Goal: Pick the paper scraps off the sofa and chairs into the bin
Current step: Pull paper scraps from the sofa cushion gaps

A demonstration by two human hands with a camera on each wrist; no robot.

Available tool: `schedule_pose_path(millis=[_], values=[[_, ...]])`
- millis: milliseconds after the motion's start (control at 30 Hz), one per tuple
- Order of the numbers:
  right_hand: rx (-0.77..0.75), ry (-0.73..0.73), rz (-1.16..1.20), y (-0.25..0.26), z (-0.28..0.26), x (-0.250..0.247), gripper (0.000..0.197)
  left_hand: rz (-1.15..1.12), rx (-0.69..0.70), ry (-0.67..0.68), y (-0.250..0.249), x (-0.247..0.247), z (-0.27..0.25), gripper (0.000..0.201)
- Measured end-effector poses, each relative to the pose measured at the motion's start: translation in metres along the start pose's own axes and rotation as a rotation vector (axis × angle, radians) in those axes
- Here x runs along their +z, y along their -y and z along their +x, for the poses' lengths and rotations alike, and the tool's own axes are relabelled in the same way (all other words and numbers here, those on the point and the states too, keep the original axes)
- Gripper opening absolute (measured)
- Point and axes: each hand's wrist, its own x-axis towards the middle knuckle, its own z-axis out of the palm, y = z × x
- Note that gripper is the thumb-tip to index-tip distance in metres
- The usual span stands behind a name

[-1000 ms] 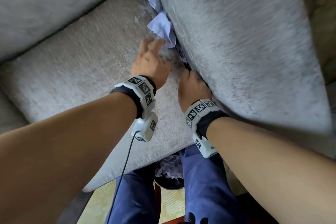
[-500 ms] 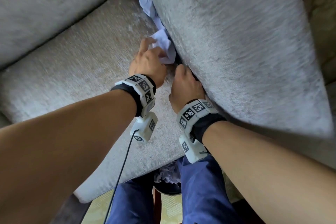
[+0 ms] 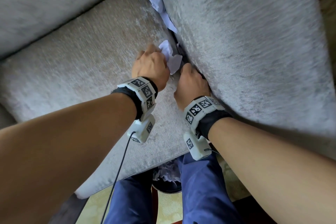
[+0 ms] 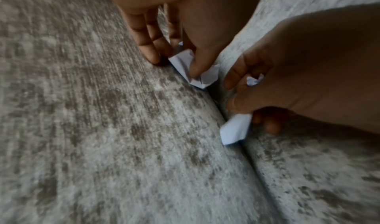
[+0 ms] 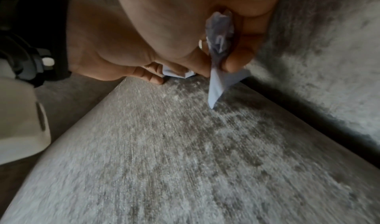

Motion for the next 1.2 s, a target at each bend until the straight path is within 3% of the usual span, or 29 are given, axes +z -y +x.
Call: schedule_pose_path(millis=[167, 367, 500, 700, 967, 1200], values=[[0.052, 0.026, -0.008, 0.0, 0.001, 0.002, 0.021, -0.089, -0.037, -0.024, 0.011, 0.004, -0.024, 0.016], [0.023, 0.055, -0.051, 0.002, 0.008, 0.005, 0.025, -0.289, -0.096, 0.06, 0.025, 0.001, -0.041, 0.021], [0.045, -0.008, -0.067, 0.007, 0.016, 0.008, 0.034, -0.402, -0.129, 0.089, 0.033, -0.002, -0.049, 0.042], [0.022, 0.014, -0.14, 0.006, 0.032, 0.017, 0.052, -0.494, -0.156, 0.108, 0.043, -0.007, -0.062, 0.043], [0.147, 0.146, -0.248, 0.009, 0.051, 0.018, 0.043, -0.562, -0.189, 0.122, 0.058, -0.002, -0.07, 0.042], [0.242, 0.094, -0.245, 0.011, 0.058, 0.021, 0.033, -0.518, -0.194, 0.07, 0.071, 0.009, -0.07, 0.04]])
